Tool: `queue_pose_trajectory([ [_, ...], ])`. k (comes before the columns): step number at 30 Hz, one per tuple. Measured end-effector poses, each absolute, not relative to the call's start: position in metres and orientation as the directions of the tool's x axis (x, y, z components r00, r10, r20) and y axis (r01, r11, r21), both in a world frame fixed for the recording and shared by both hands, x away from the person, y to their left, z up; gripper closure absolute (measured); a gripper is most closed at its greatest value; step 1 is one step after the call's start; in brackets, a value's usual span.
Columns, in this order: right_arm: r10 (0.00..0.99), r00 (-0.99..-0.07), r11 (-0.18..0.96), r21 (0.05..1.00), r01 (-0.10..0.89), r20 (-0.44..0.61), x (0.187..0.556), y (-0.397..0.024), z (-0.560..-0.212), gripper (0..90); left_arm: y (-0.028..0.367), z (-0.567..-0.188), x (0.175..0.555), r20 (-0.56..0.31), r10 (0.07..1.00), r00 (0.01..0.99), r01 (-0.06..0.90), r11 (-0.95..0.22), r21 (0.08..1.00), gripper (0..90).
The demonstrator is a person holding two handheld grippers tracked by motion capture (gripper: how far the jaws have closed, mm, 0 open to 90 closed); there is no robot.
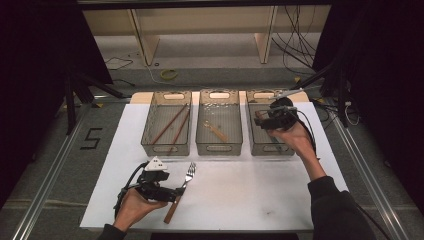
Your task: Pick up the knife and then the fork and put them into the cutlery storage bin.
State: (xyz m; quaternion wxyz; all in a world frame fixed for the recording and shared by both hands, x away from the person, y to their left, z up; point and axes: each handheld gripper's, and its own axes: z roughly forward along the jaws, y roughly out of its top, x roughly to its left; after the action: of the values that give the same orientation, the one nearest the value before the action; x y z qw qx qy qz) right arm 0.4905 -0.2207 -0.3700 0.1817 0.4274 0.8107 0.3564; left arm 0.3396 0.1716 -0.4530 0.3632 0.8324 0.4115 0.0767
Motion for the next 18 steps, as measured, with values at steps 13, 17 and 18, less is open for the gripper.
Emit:
queue_pose_trajectory([
  [13,0.776,-0.630,0.381,0.780,0.497,0.022,0.434,-0.218,-0.374,31.8,0.168,-0.454,0.339,-0.159,0.752,0.640,0.672,-0.447,0.591,20.3],
  [17,0.764,-0.644,0.388,0.782,0.487,0.021,0.421,-0.218,-0.379,31.3,0.165,-0.456,0.337,-0.150,0.744,0.651,0.675,-0.477,0.563,20.9],
  [18,0.763,-0.646,0.384,0.786,0.484,0.026,0.417,-0.219,-0.380,31.3,0.165,-0.456,0.336,-0.148,0.741,0.655,0.674,-0.484,0.559,21.2],
])
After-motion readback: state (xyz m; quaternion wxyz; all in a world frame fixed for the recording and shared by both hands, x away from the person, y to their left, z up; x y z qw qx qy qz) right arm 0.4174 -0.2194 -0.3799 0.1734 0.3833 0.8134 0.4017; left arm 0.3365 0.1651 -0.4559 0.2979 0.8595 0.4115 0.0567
